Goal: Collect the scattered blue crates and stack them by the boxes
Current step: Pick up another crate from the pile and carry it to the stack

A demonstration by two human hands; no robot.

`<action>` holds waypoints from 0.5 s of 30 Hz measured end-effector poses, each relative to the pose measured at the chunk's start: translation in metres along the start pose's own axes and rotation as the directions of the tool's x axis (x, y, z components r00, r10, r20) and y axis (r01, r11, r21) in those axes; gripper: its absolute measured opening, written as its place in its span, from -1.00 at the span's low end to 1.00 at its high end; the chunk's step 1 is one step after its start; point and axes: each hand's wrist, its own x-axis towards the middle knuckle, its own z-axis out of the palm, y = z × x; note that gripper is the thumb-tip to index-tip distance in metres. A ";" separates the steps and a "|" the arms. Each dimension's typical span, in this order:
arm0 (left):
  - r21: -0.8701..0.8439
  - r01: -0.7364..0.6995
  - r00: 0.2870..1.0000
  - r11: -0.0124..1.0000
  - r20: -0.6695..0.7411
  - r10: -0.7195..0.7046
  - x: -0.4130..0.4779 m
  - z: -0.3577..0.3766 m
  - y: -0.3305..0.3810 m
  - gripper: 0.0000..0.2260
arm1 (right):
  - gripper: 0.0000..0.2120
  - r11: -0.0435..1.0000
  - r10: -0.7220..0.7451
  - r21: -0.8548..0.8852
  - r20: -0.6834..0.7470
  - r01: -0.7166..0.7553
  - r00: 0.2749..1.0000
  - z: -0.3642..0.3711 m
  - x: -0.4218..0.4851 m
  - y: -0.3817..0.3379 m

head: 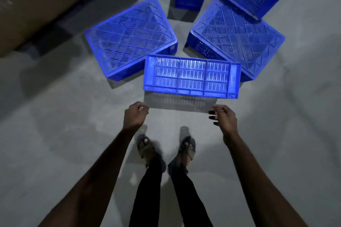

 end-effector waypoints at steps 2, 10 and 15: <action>-0.006 -0.006 1.000 1.000 -0.011 0.006 0.040 0.036 -0.010 -0.66 | -0.82 1.000 0.023 0.000 -0.121 -0.023 0.992 -0.001 0.054 0.038; -0.026 0.188 0.936 0.982 -0.299 -0.187 0.177 0.116 -0.069 -0.68 | -0.64 0.989 0.094 0.143 -0.507 -0.024 0.857 0.005 0.209 0.152; -0.316 0.176 0.914 0.932 -0.299 -0.274 0.272 0.114 -0.137 -0.48 | -0.61 0.920 0.159 0.391 -0.430 0.025 0.889 -0.012 0.323 0.215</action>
